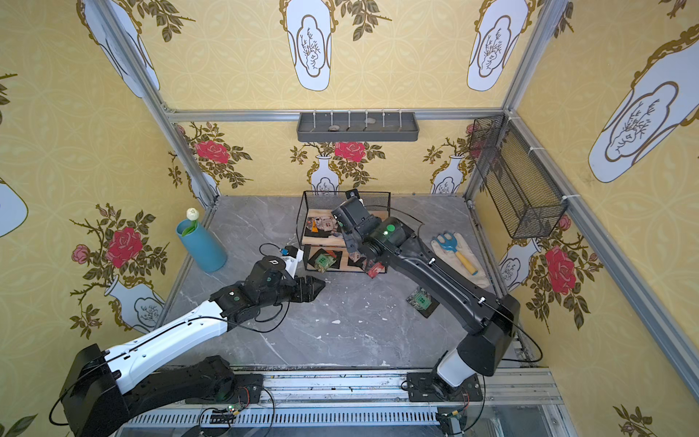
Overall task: Remove the tea bags from the shelf
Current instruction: Pick up the tea bag from the shelf, then place the tea bag at the center of the board.
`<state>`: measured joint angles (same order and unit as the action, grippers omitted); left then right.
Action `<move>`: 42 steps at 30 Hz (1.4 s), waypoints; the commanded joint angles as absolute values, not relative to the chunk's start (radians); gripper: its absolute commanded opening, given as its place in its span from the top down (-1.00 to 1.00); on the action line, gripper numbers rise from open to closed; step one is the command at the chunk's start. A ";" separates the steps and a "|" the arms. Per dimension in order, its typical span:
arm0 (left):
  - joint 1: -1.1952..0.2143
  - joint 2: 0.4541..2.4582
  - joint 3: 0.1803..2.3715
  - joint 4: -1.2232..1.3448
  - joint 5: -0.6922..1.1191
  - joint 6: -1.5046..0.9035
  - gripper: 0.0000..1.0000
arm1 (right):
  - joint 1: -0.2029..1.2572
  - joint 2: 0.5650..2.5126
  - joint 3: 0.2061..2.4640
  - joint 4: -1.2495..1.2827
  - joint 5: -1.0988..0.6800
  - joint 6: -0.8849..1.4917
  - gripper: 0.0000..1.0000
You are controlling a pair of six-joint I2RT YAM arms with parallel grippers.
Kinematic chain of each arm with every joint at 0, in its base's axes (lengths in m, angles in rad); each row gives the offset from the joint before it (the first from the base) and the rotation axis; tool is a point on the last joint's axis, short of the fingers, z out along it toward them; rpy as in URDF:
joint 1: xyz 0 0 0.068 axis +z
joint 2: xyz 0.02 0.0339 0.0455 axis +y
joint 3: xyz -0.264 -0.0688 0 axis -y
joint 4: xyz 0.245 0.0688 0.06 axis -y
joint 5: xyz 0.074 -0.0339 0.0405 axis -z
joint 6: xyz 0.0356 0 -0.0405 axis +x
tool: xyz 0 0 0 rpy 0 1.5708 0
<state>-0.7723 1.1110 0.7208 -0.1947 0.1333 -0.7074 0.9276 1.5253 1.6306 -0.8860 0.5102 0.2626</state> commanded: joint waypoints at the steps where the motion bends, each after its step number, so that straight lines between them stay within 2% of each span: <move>1: -0.786 1.120 0.726 -0.186 0.163 -0.703 -0.66 | 0.968 1.472 1.561 -0.893 0.542 0.305 0.93; 9: -0.828 1.145 0.718 -0.174 0.167 -0.704 -0.66 | 1.029 1.342 1.320 -0.931 0.548 0.475 0.93; 19: -0.861 1.187 0.679 -0.116 0.147 -0.721 -0.66 | 1.036 1.324 1.126 -0.994 0.575 0.683 0.92; 30: -0.861 1.203 0.651 -0.094 0.134 -0.727 -0.66 | 1.013 1.450 0.989 -0.919 0.523 0.815 0.91; 42: -0.862 1.203 0.634 -0.086 0.113 -0.733 -0.66 | 1.004 1.590 0.955 -0.853 0.505 0.802 0.91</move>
<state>-0.8623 1.1980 0.6422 -0.1078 0.1272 -0.7334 1.0012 1.5761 0.9573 -0.8703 0.5037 0.7925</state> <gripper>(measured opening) 0.831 0.068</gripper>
